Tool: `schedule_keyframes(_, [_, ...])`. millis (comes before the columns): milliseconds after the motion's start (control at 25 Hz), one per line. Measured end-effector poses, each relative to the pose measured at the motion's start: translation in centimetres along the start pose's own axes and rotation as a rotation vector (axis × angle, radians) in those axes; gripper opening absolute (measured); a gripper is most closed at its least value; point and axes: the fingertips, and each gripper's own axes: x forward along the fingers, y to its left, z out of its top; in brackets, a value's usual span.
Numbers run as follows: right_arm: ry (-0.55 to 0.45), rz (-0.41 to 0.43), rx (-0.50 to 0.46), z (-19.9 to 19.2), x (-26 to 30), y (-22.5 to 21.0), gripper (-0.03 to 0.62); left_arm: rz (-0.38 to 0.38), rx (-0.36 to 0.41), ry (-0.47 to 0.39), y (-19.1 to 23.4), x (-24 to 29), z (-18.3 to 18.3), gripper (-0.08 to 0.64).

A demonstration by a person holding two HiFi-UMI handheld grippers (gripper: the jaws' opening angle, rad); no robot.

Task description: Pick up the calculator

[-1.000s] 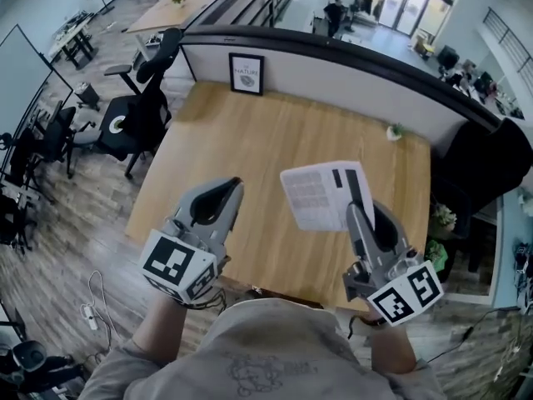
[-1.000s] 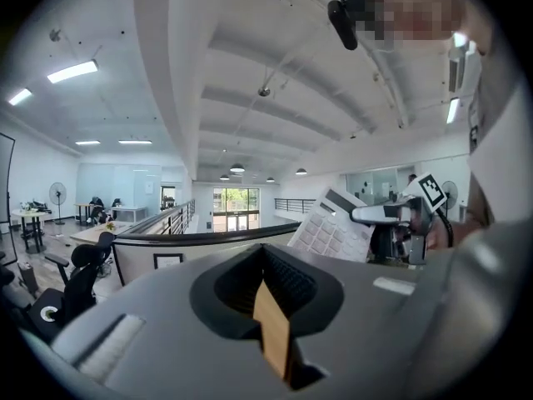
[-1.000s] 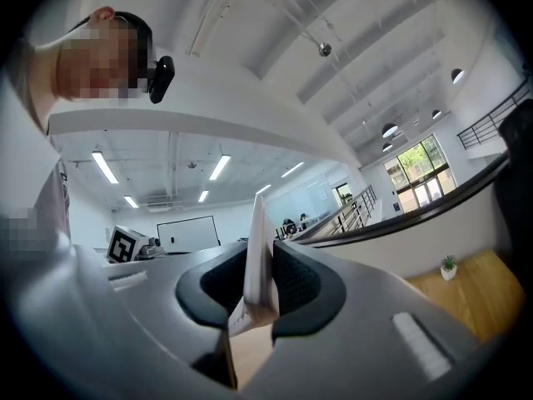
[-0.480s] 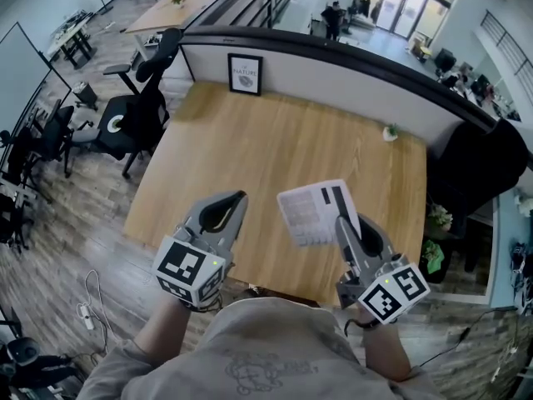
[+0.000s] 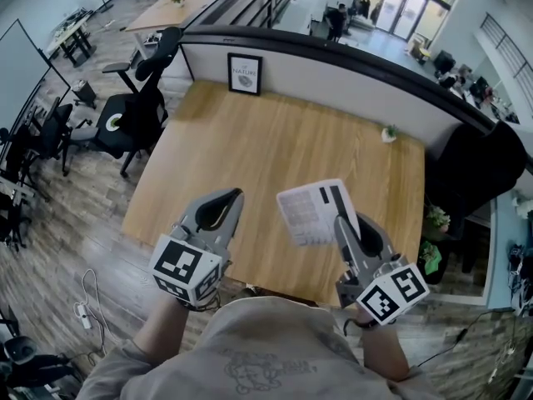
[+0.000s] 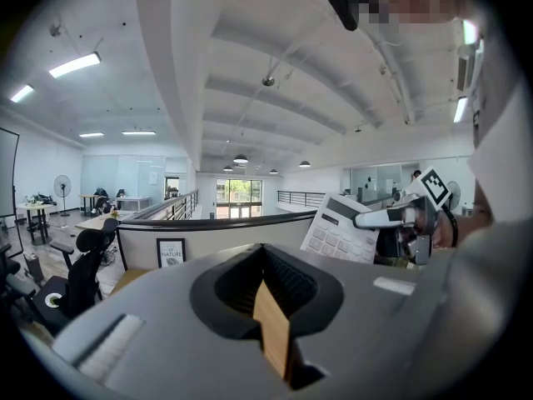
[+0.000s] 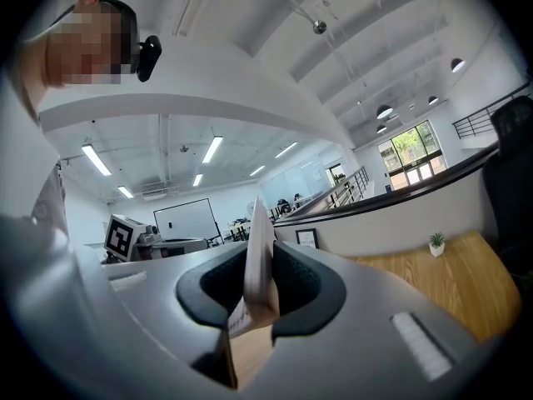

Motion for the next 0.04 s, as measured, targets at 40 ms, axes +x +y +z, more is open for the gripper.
schedule_keyframes(40, [0.002,0.0,-0.004,-0.05,0.07,0.06,0.078,0.002,0.0,0.0,0.12,-0.06,0.01,0.002])
